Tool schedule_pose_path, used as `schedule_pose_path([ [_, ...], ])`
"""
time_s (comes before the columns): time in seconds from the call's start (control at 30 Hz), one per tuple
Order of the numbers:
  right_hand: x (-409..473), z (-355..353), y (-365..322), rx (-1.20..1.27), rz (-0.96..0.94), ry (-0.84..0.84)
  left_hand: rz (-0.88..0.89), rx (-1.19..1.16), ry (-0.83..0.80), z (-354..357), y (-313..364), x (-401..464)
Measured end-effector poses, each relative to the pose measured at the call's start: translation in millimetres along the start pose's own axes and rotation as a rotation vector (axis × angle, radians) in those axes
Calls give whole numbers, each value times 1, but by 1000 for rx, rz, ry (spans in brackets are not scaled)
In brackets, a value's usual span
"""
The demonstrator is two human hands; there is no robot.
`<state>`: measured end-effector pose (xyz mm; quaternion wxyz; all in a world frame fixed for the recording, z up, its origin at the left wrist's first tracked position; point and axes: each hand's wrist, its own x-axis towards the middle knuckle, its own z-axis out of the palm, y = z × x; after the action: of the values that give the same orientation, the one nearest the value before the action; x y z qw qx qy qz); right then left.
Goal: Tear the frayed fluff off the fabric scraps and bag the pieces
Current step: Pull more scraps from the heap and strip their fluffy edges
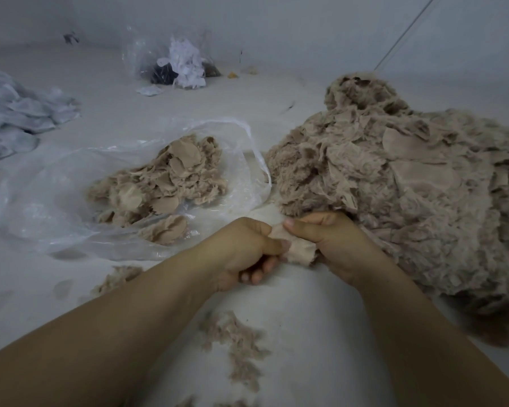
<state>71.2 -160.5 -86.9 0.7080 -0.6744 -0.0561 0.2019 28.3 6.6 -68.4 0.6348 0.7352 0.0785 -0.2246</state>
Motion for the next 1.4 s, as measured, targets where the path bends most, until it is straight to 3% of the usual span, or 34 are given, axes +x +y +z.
schedule_pose_path([
  [0.07,1,1,0,-3,18,19,99,-123,151,0,2,4],
  [0.17,5,0,1,-25,35,62,238,-574,516,-20,16,16],
  [0.23,5,1,2,-53,34,76,268,-758,584,-28,25,20],
  [0.3,6,2,1,-56,38,76,216,-641,513,-19,27,22],
  [0.37,5,2,-1,-24,47,65,182,-352,433,1,24,25],
  [0.47,4,1,-3,4,63,63,269,-22,428,19,16,37],
  [0.57,3,3,-6,2,98,119,345,8,482,22,14,46],
  [0.73,6,6,-9,45,128,183,393,116,383,18,3,40],
  [0.97,6,8,-11,88,147,224,422,262,368,10,-3,20],
  [1.2,7,10,-8,125,121,277,486,736,195,13,-4,-5],
  [1.27,7,9,-8,153,120,258,441,649,261,9,-9,-9],
  [1.4,5,9,-9,67,105,215,407,162,534,-3,-7,-1],
])
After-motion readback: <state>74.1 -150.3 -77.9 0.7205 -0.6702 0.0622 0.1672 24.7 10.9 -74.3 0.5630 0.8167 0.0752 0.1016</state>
